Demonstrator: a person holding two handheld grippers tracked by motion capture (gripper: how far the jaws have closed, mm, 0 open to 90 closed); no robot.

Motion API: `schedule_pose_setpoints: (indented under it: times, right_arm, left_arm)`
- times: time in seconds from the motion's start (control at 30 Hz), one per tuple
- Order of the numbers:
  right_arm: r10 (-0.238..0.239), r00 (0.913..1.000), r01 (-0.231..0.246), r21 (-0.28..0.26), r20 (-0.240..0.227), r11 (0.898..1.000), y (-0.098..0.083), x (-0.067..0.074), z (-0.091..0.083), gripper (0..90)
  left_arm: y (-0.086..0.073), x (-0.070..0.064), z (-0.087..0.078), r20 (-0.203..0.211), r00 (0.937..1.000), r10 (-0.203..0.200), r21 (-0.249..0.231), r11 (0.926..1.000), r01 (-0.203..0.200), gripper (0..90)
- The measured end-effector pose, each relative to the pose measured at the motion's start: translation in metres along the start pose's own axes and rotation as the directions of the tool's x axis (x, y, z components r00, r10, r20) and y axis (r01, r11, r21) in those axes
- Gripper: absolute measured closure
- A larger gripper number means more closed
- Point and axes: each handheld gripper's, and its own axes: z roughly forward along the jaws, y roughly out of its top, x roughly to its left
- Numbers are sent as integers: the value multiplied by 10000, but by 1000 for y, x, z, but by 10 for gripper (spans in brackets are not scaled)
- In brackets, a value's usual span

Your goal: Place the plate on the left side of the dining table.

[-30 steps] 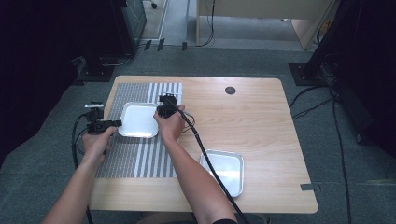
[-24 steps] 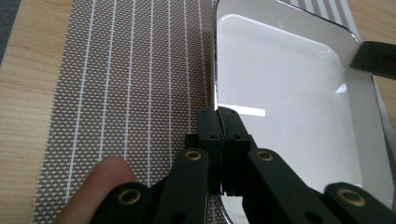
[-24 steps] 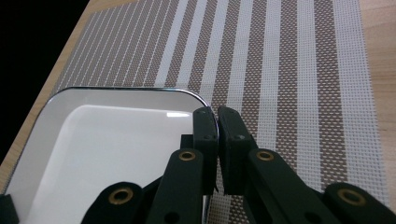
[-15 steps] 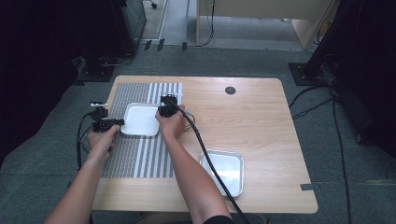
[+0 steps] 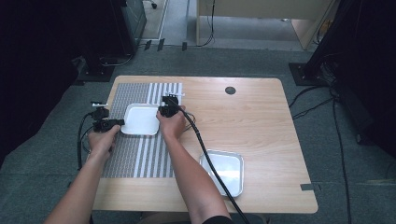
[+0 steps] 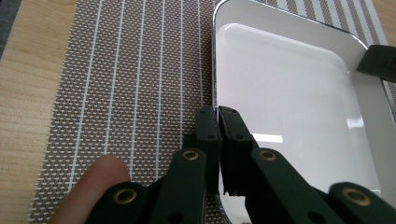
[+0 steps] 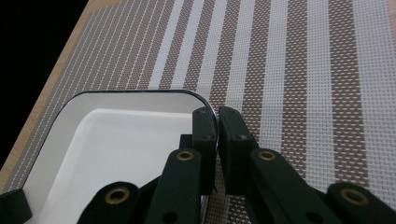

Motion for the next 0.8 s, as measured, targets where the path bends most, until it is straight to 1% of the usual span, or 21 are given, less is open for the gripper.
schedule_pose_setpoints:
  times: [0.07,0.13,0.2,0.3,0.37,0.4,0.47,0.53,0.57,0.7,0.73,0.8]
  right_arm:
    - [-70,9999,70,10,-95,10000,0,-1,0,808]
    - [-177,9998,177,10,-27,9998,-1,-1,0,795]
    - [-96,9999,96,51,-37,9999,0,-2,-1,768]
    - [-127,9999,127,-138,-28,9998,3,-2,-5,720]
    - [-171,9998,169,-280,-78,9995,6,-2,-10,687]
    - [-301,9995,297,-341,-109,9990,7,-2,-12,679]
    - [-564,9983,560,-302,-143,9980,8,0,-16,655]
    - [-1112,9938,1113,-379,51,9931,7,2,-21,632]
    - [-1231,9924,1234,-459,93,9913,7,2,-25,618]
    - [-1231,9921,1244,-620,249,9903,7,-1,-38,591]
    - [-1264,9914,1282,-587,337,9900,7,-3,-40,576]
    - [-1483,9883,1502,-553,365,9871,6,-6,-45,553]
  left_arm:
    - [0,0,0,-48,10000,-86,-119,9999,85,810]
    - [1,-1,-2,-98,9999,-110,-190,9998,108,781]
    - [1,-1,-3,-129,9999,-96,-228,9997,93,747]
    - [1,-1,-7,-226,9997,-3,-327,9995,-4,693]
    - [0,0,-10,-212,9998,-33,-419,9991,24,659]
    - [0,0,-12,-212,9998,-30,-462,9989,20,638]
    - [-1,0,-15,-189,9998,-27,-543,9985,17,576]
    - [-3,-1,-19,-37,10000,-30,-560,9984,28,495]
    - [-4,-1,-21,-12,10000,59,-539,9985,-59,469]
    - [-10,-4,-30,-112,9998,173,-705,9973,-181,314]
    - [-12,-4,-32,-225,9994,244,-787,9966,-261,283]
    - [-17,-4,-35,-254,9993,273,-900,9955,-295,237]
